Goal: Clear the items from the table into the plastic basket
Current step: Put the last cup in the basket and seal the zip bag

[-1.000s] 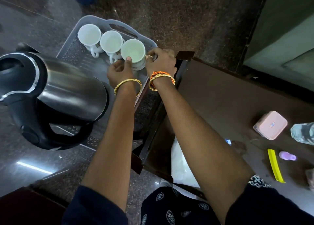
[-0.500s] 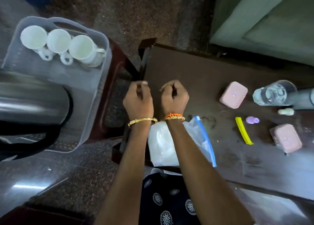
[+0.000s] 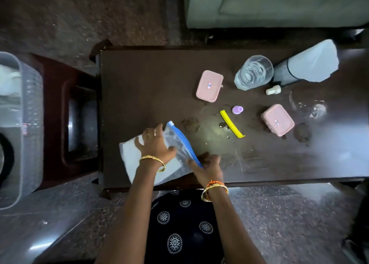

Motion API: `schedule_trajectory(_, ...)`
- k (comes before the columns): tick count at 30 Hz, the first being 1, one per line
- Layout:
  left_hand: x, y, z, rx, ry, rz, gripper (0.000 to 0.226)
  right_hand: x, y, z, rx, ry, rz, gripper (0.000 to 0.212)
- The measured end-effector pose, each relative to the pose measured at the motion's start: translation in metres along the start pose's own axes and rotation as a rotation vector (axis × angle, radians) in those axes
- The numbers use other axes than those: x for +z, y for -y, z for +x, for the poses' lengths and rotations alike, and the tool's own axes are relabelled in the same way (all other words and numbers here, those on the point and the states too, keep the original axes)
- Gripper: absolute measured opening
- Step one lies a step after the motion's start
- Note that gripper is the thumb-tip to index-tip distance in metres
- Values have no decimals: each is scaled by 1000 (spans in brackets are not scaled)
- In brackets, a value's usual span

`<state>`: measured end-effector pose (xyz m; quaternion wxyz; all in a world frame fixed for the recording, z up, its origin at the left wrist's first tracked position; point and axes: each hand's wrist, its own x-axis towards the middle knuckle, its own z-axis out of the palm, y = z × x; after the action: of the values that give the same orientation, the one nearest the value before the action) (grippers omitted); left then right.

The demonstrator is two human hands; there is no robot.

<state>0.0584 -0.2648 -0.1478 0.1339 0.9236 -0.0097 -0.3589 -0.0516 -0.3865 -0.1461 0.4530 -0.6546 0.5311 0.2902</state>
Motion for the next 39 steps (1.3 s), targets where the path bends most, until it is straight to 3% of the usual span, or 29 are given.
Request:
schedule_trajectory(2, -1, -1, 9, 12, 13, 121, 72, 5, -9, 3, 0, 102, 81, 78)
schedule_trajectory(5, -4, -12, 20, -10, 25, 114, 48, 12, -7, 9, -124, -14, 209, 36)
schedule_trajectory(7, -11, -17, 28, -99, 35, -20, 38, 9, 1, 17, -177, -75, 340, 21)
schedule_trajectory(10, -23, -22, 37, -131, 56, -245, 37, -8, 15, 30, -196, -97, 497, 23)
schedule_trajectory(14, -34, -35, 39, 49, -50, -603, 30, -33, 35, 42, -199, -63, 891, 25)
schedule_trajectory(18, -47, -45, 39, 132, -171, -747, 32, -39, 43, 44, -105, 224, 1122, 23)
schedule_trajectory(20, -50, -46, 37, 127, -194, -771, 32, -36, 48, 41, -138, 247, 1147, 9)
schedule_trajectory(23, -54, -47, 33, 102, -276, -849, 31, -32, 60, 38, -263, -18, 1022, 13)
schedule_trajectory(25, -57, -47, 32, 83, -415, -888, 27, -31, 69, 36, -386, -134, 877, 14)
schedule_trajectory(28, -64, -47, 29, 44, -583, -1017, 25, -28, 77, 35, -455, -135, 768, 17)
schedule_trajectory(30, -66, -40, 30, -52, -499, -1094, 20, -27, 78, 36, -415, -116, 757, 17)
schedule_trajectory(31, -66, -35, 29, -108, -373, -1125, 22, -27, 78, 36, -390, -108, 766, 18)
schedule_trajectory(33, -64, -23, 23, -162, -97, -1168, 46, -27, 77, 36, -354, -113, 785, 31)
schedule_trajectory(34, -62, -16, 20, -154, -53, -1169, 54, -26, 77, 36, -346, -121, 782, 36)
schedule_trajectory(39, -62, -5, 6, -40, -314, -1233, 48, -21, 82, 31, -397, -207, 722, 17)
